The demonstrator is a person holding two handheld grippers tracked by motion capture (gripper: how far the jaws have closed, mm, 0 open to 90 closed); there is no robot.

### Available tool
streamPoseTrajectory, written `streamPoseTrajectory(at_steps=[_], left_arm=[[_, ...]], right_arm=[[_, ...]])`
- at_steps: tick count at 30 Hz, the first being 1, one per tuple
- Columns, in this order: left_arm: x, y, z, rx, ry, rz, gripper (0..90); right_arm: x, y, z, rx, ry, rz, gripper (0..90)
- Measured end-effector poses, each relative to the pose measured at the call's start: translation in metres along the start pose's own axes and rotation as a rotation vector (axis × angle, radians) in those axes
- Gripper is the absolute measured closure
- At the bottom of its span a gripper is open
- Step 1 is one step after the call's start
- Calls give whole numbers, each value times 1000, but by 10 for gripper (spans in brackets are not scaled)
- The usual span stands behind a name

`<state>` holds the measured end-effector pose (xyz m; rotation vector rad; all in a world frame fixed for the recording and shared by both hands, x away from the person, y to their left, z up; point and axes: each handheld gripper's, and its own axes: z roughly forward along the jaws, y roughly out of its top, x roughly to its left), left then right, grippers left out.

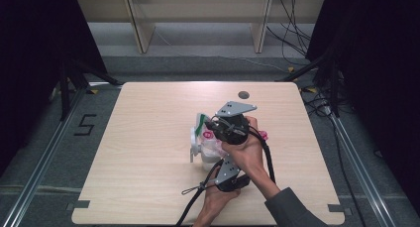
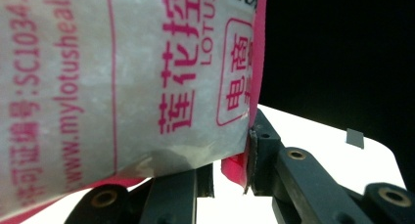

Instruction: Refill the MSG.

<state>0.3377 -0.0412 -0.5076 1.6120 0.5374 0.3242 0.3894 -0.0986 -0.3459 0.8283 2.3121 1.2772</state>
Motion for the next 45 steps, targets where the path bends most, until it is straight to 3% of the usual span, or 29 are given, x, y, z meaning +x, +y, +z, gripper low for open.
streamPoseTrajectory(at_steps=[2, 4, 5, 20, 23, 27, 29, 30, 32, 35, 36, 39, 40, 41, 45], left_arm=[[0, 1, -2, 9, 8, 5, 762], [0, 1, -1, 0, 1, 4, 762], [1, 0, 0, -4, -8, 3, 761], [-1, 1, 1, -4, -2, 5, 761], [-1, 2, 1, -6, -3, 5, 761], [-2, 1, 2, -9, -6, -1, 761], [-1, 2, 1, -11, -5, 1, 761], [-1, 1, 1, -8, -7, -1, 761], [-1, 1, 2, -6, -8, -1, 761], [-1, 2, 1, -6, 0, 2, 761], [0, 1, 1, -6, -8, 2, 761], [-1, 1, 1, -11, -6, -1, 761], [-1, 2, 1, -7, -1, 2, 761], [-1, 1, 1, -5, -2, 3, 761], [-1, 2, 1, -5, -7, 6, 761]], right_arm=[[0, 1, -1, -3, 3, 22, 900], [-2, 1, -2, -13, -1, -4, 900], [1, 0, 0, -15, -4, 20, 900], [-1, 0, -2, -10, -1, 11, 900], [1, 0, -3, -21, -6, 33, 900], [1, -1, 0, -3, -13, -9, 900], [-1, 0, -2, -13, -2, 0, 900], [0, 0, -3, -17, -2, 35, 900], [-1, -1, -1, -4, -6, -3, 900], [-2, 0, -2, -13, -3, -2, 900], [-1, 0, -3, -13, -1, 28, 900], [1, -1, -2, -6, -12, 24, 900], [-1, 0, -2, -7, -4, 0, 900], [0, 0, -3, -9, 4, 32, 900], [-1, 0, -3, -9, -2, 24, 900]])
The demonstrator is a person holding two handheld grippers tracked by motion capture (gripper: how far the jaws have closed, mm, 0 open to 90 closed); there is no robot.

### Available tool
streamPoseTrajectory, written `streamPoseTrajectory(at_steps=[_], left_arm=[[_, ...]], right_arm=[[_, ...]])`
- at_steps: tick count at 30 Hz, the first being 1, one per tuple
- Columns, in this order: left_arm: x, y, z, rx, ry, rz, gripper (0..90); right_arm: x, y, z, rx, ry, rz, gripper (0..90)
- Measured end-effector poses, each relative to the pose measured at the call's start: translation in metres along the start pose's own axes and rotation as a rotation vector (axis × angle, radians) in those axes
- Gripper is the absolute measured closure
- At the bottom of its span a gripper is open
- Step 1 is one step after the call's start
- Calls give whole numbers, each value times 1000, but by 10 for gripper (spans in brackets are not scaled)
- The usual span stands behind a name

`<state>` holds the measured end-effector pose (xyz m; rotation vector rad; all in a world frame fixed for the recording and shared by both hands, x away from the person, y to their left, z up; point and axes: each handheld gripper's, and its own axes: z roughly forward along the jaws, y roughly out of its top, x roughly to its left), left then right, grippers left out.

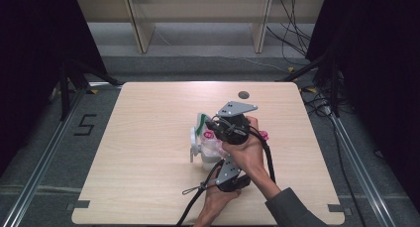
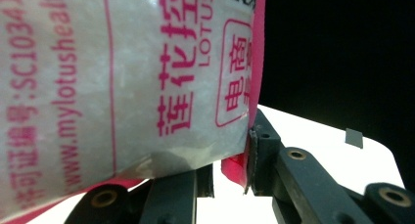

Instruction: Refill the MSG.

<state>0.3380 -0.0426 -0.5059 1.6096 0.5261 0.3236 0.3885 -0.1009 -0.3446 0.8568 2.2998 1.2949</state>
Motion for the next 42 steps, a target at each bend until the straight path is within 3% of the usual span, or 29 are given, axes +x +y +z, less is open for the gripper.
streamPoseTrajectory(at_steps=[1, 2, 5, 7, 11, 13, 14, 18, 20, 21, 23, 25, 26, 27, 30, 34, 38, 42], left_arm=[[0, 0, 0, 0, -1, -2, 761], [-1, 0, -1, 21, 9, 3, 761], [-1, 0, 0, 2, 0, 3, 761], [-1, 0, 0, 2, -5, 5, 761], [-1, 0, 1, 3, -6, 0, 761], [-1, 0, 0, 9, 3, 2, 761], [0, 0, 1, 2, -6, 1, 761], [-1, 0, 1, 0, -7, -4, 761], [0, 0, 0, 0, -1, 5, 761], [0, 0, 0, -1, -6, 1, 762], [-2, -1, 0, 15, 4, -2, 761], [-1, 0, -1, 13, 3, -3, 761], [0, 0, 0, 0, -2, -5, 761], [0, 0, 0, -3, -5, -2, 762], [-1, 0, 0, 2, -8, -4, 762], [-1, 0, -1, 15, 3, 0, 762], [-1, 0, 1, -2, -10, -6, 761], [-1, 0, 0, -1, -11, -3, 762]], right_arm=[[1, 0, 0, -6, -1, 9, 900], [-1, 0, 0, -21, -7, -15, 900], [-1, -1, 0, 4, 9, -12, 900], [0, -1, -1, -20, -3, 10, 900], [-2, -1, 0, 8, 3, -16, 900], [-1, -1, 0, -8, 1, 8, 900], [-3, -1, -1, -5, 3, -13, 900], [-1, -1, 1, 7, 3, -17, 900], [-1, -1, 0, 0, 16, 1, 900], [0, -1, -1, -20, 0, 9, 900], [-1, -1, 0, -6, 1, -23, 900], [0, -2, 3, 18, -4, -5, 900], [-1, -1, 2, 9, 3, -14, 900], [-1, -1, 1, -12, 5, 12, 899], [-2, -1, 1, -10, 4, -32, 900], [0, -1, 0, -1, 9, 23, 900], [0, -2, 2, -3, -7, -8, 900], [-1, -2, 0, -7, 0, 5, 900]])
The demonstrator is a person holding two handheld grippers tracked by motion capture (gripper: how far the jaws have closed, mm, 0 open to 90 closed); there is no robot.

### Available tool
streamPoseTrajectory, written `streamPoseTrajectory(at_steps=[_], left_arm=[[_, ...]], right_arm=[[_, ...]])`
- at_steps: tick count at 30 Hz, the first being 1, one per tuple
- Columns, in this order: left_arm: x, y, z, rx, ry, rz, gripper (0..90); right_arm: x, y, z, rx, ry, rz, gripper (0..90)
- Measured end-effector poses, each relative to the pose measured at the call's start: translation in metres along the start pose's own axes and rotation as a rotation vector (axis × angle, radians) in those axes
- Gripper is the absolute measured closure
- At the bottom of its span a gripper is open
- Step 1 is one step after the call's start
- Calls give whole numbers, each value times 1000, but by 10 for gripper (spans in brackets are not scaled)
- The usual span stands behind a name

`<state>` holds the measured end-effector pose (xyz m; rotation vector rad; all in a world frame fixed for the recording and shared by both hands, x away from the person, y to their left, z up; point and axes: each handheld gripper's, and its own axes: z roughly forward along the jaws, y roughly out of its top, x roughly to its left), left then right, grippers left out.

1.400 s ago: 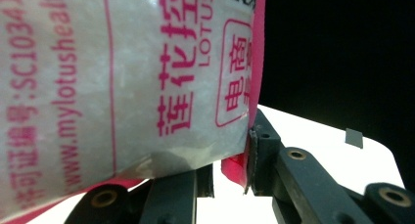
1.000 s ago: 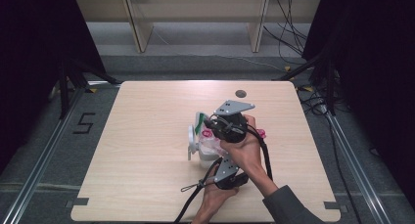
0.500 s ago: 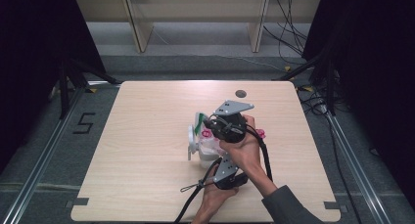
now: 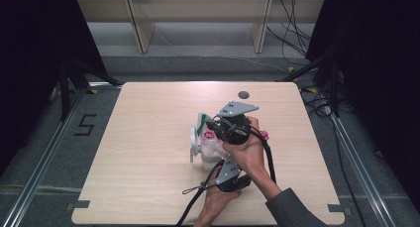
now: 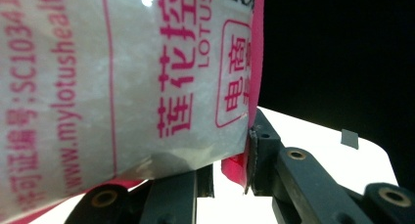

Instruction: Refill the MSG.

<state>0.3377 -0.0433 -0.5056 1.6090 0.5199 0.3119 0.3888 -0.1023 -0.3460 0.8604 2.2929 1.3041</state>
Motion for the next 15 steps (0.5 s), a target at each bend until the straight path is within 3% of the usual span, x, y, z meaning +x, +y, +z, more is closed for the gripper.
streamPoseTrajectory(at_steps=[4, 5, 7, 9, 13, 15], left_arm=[[0, 0, 0, 0, 1, 1, 762], [0, 1, -2, 17, 13, 4, 762], [0, 0, 1, -3, 2, -1, 762], [0, 0, 0, 0, 0, 1, 762], [-1, 1, -1, 15, 8, 3, 762], [-1, 0, 0, 0, -2, 3, 762]], right_arm=[[1, 0, 1, 8, 13, 12, 900], [-2, 1, -1, 2, 8, -11, 900], [-1, 0, -1, 3, 8, 4, 900], [0, 0, 2, 5, 3, -21, 900], [0, 1, -1, -2, 4, 1, 900], [2, 0, 0, 22, -1, 1, 899]])
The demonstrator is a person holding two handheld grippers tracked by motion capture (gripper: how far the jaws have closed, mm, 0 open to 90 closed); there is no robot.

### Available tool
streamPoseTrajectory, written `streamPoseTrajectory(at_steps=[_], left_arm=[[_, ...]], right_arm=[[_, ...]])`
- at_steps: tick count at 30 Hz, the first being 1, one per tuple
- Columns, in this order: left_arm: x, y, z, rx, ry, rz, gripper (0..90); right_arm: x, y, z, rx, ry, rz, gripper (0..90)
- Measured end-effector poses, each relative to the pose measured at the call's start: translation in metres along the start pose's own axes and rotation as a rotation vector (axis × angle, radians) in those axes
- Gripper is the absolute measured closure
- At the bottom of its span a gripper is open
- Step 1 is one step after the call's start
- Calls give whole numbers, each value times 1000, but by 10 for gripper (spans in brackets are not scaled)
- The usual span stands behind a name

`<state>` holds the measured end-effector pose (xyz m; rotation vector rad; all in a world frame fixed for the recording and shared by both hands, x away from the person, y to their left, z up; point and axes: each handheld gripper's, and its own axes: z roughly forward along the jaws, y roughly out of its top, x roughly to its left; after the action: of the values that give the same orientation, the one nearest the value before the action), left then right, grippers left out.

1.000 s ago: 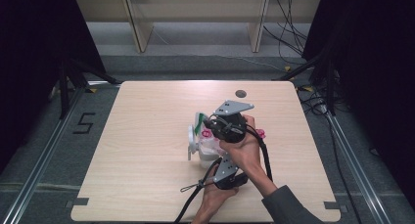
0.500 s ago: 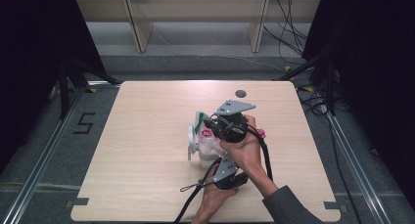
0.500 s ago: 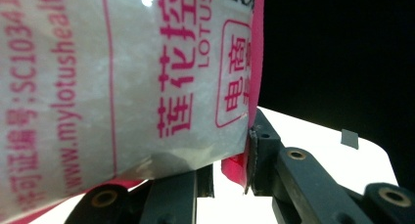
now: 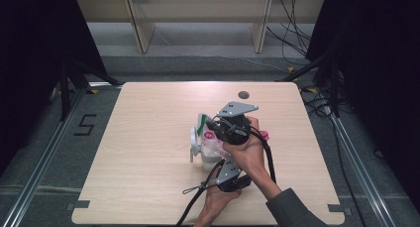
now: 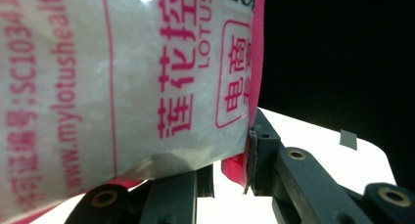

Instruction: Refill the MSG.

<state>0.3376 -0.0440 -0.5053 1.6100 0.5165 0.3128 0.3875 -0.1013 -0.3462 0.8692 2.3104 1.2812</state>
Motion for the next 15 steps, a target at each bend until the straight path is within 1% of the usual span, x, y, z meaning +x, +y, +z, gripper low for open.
streamPoseTrajectory(at_steps=[1, 2, 3, 4, 5, 6, 7, 8, 9, 10, 11, 12, 13, 14, 15], left_arm=[[0, 1, -2, 15, 8, -2, 762], [0, 1, -1, 8, 7, 0, 762], [0, 1, -2, 19, 11, 2, 762], [0, 0, -1, 2, 1, 1, 762], [0, 0, -1, 3, 0, 1, 762], [1, 0, -1, -1, -2, -3, 762], [0, 1, -2, 17, 12, -2, 762], [0, 1, -2, 16, 12, -2, 762], [0, 1, -2, 15, 11, -1, 762], [1, 0, -1, -1, 1, -4, 762], [0, 1, -2, 18, 13, -2, 762], [0, 1, -2, 16, 12, -2, 762], [0, 1, -2, 13, 12, -3, 762], [0, 1, -2, 9, 10, -3, 762], [0, 1, -2, 15, 14, 0, 762]], right_arm=[[-1, 0, 0, -10, 1, -4, 900], [-1, 1, -1, -23, -4, 4, 900], [-1, 1, -2, -13, 10, 18, 900], [-1, 0, 0, -21, 6, 4, 899], [-1, 0, 0, -8, 3, -2, 900], [0, 0, 1, -14, -4, -4, 899], [0, 1, 0, -8, 2, -7, 900], [-2, 1, 1, -18, 3, -23, 900], [-2, 1, 1, -20, 2, -24, 900], [-2, 1, 1, -14, 7, -18, 900], [-2, 1, 1, -11, 7, -20, 900], [-1, 1, 2, -6, 10, -16, 900], [-1, 0, 2, -17, 7, -16, 900], [-1, 1, 2, -14, 10, -17, 899], [-1, 1, 2, -10, 8, -16, 900]])
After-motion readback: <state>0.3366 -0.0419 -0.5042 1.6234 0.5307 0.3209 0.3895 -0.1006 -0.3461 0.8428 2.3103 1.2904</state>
